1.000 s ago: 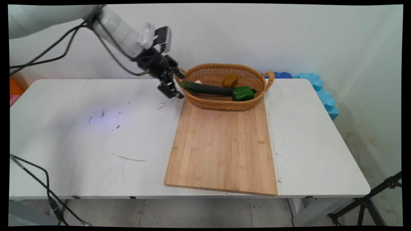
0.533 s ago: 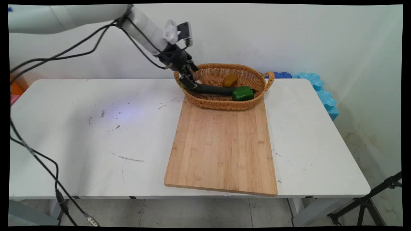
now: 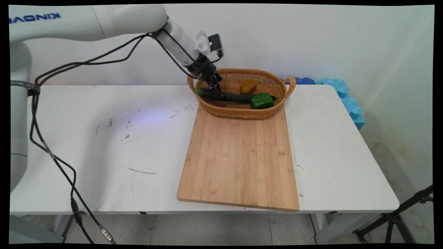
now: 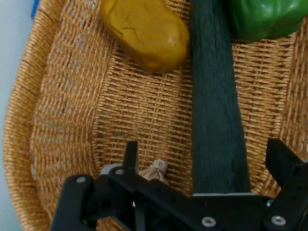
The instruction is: Pick up the cucumber from the vegetable basket, then place the picked object on the cutting board
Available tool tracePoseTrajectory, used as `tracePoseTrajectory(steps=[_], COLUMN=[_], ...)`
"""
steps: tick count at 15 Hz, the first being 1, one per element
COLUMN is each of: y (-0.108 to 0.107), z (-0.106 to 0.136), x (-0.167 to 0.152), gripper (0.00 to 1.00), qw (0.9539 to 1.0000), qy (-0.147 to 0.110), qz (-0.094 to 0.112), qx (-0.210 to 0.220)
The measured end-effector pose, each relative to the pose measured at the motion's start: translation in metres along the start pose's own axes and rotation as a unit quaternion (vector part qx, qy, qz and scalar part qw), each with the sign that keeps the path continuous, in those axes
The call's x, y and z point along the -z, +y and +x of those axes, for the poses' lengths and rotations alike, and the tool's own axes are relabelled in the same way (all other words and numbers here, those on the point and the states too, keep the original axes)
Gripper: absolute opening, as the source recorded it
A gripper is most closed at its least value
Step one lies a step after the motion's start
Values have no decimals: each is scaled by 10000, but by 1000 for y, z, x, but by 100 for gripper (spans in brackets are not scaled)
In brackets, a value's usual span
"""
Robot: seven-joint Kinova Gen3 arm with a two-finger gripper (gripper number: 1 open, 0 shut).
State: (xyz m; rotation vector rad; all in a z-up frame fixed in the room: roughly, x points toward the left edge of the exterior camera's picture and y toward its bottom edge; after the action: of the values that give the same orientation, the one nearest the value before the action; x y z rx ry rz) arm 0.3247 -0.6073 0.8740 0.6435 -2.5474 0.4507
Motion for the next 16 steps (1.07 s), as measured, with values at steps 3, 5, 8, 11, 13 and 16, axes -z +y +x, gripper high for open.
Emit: tracePoseTrajectory(steps=[3,5,8,11,13,16], y=[-2,-3,-2,-1,0,1], z=[2,3,4,6,7,9], x=[-15,-25,-33,-39,-41,-40], gripper=[100,100,0,0,0,0], qw=[10000,9999,9998,9997,9996,9994], qy=[-87,-143,-179,-200,-207,-201], qz=[-36,-66,-102,-136,-163,-188], qx=[-2,-11,-37,-71,-112,-206])
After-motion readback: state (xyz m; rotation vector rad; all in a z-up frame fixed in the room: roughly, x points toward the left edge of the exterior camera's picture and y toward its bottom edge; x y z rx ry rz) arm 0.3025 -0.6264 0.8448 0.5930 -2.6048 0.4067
